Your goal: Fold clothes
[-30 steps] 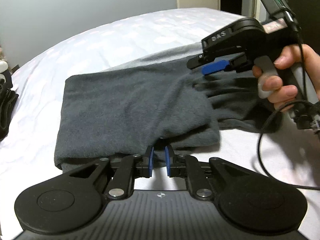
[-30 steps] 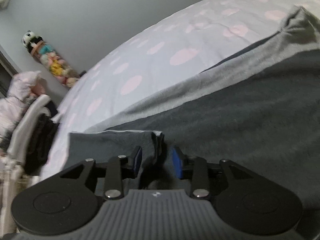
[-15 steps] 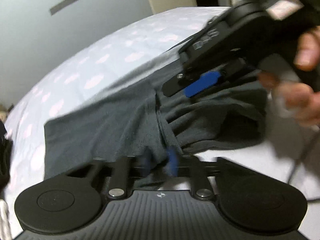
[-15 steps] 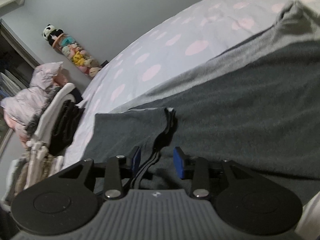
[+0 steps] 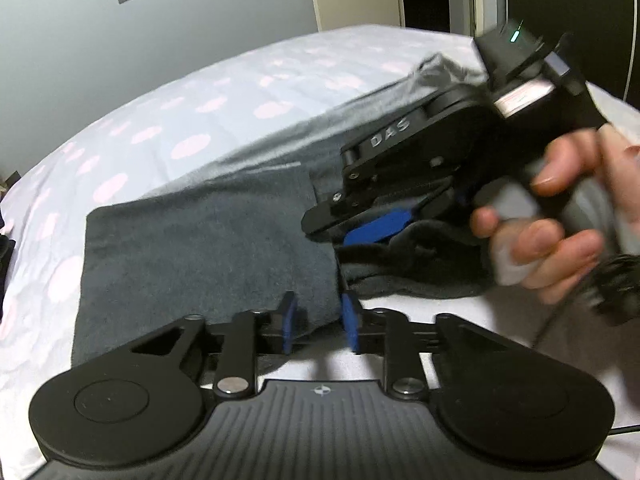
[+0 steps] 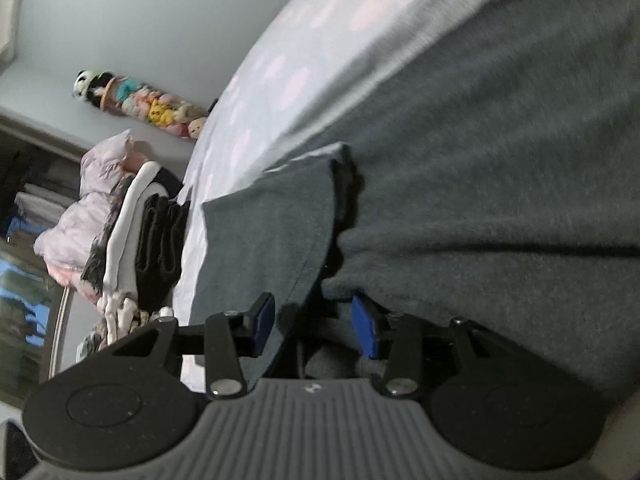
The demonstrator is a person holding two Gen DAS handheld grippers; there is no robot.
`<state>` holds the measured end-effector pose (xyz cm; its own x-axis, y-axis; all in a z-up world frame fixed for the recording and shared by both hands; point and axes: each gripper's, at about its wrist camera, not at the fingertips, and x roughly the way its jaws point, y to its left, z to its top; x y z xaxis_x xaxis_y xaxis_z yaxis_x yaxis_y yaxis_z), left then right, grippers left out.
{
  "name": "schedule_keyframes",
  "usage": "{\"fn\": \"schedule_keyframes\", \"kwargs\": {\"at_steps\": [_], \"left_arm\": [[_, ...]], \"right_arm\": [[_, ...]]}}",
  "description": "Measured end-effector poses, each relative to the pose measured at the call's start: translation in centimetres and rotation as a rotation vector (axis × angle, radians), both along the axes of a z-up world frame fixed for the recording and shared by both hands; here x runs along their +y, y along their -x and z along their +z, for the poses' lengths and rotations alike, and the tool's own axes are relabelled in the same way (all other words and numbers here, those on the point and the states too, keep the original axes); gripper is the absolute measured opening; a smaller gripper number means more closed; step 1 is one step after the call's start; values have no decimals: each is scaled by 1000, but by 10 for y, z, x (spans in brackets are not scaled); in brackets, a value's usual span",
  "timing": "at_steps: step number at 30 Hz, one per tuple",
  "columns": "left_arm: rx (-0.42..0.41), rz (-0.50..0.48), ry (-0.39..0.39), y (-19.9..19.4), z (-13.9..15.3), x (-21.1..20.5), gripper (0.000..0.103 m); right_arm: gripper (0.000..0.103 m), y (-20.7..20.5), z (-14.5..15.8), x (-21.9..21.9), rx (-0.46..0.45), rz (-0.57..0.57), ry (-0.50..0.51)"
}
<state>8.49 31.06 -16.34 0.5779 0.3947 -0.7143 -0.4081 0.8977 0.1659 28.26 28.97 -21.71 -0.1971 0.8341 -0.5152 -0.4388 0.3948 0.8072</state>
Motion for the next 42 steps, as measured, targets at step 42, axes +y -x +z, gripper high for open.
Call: {"fn": "schedule_keyframes", "kwargs": {"at_steps": [42], "left_arm": [[-5, 267, -52, 82, 7, 50, 52]], "right_arm": [[7, -60, 203, 33, -496, -59, 165]]}}
